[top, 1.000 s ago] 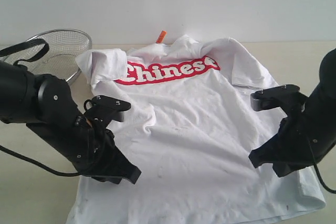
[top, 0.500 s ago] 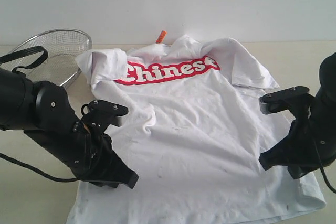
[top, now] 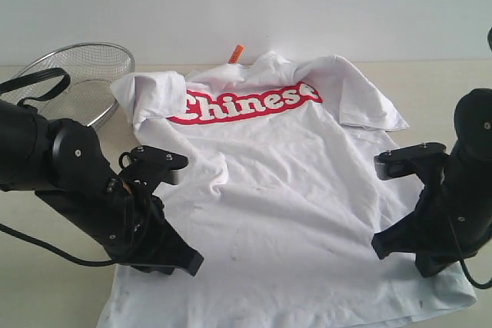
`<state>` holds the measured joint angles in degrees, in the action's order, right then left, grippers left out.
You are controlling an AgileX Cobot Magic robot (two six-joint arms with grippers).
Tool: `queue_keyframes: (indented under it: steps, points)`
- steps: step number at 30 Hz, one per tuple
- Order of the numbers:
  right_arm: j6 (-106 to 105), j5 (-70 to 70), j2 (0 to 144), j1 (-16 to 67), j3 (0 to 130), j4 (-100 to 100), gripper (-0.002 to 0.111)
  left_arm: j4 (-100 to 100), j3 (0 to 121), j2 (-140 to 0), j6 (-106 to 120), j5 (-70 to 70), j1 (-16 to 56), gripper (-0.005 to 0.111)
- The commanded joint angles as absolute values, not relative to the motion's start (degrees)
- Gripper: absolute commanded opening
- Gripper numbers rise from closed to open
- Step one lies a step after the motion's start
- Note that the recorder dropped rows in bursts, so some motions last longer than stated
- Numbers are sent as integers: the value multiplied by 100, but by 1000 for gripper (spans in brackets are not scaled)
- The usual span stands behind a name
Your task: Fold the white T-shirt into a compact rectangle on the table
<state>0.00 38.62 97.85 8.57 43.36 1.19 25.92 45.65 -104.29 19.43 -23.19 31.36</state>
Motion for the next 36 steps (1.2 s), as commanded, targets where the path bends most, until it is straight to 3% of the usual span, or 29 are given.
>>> queue_keyframes:
  steps: [1,6,14,20,36]
  points:
    - [-388,3853,9786,863,4333,638,0,2606,4506,-10449,1976,-2185,3162,4]
    - [-319,3793,9786,852,4333,533,0,2606,4506,-10449,1976,-2131,3162,4]
    - [2766,5124,9560,852,4343,-2772,0,2606,4506,-10449,1976,-2119,3162,4]
    - [600,4038,8799,862,4343,-536,0,2606,4506,-10449,1976,-2101,3162,4]
    - [701,3311,9621,862,4343,-582,0,2606,4506,-10449,1976,-2400,3162,4]
